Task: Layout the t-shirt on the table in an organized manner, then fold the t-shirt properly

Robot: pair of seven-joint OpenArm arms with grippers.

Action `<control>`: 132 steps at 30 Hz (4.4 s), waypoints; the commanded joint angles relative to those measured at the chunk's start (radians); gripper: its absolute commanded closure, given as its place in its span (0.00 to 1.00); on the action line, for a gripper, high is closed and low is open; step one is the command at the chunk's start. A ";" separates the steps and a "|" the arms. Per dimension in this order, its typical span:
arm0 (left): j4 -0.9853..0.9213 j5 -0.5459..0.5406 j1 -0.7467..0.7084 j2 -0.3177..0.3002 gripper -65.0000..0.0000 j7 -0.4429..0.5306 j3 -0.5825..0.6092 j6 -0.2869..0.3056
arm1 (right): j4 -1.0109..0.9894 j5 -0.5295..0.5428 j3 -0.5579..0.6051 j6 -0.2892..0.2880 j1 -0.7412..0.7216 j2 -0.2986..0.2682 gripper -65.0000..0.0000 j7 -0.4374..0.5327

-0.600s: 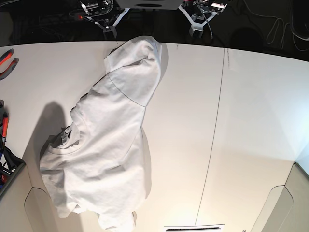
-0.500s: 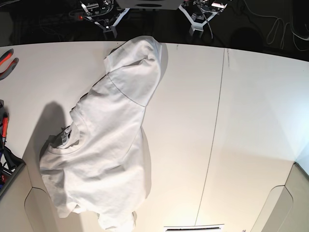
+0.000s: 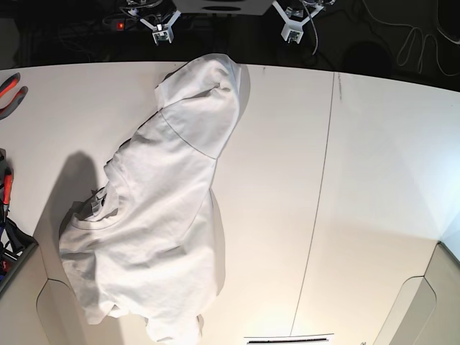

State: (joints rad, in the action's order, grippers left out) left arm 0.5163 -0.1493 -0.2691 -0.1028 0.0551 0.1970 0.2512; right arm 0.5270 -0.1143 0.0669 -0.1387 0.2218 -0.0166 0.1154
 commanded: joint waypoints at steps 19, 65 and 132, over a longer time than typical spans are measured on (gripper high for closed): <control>0.815 -0.005 -0.536 -0.185 1.00 -0.139 -0.136 0.076 | 0.671 0.002 0.000 -0.093 0.512 -0.333 1.00 0.011; 1.563 -0.116 -0.327 -0.148 1.00 -0.447 -0.275 0.380 | 1.339 -0.498 0.058 -0.200 0.166 -0.695 0.34 -0.169; 1.520 -0.358 -0.158 -0.079 0.59 -0.488 -0.435 0.388 | 0.346 -0.278 0.149 0.023 -1.293 0.136 1.00 -0.451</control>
State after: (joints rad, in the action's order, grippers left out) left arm 2.0254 -0.4881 -0.4290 -0.1776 -0.4496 -0.2287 0.6468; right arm 0.8574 -0.3916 0.2180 -0.1265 -1.0286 0.1116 -0.3580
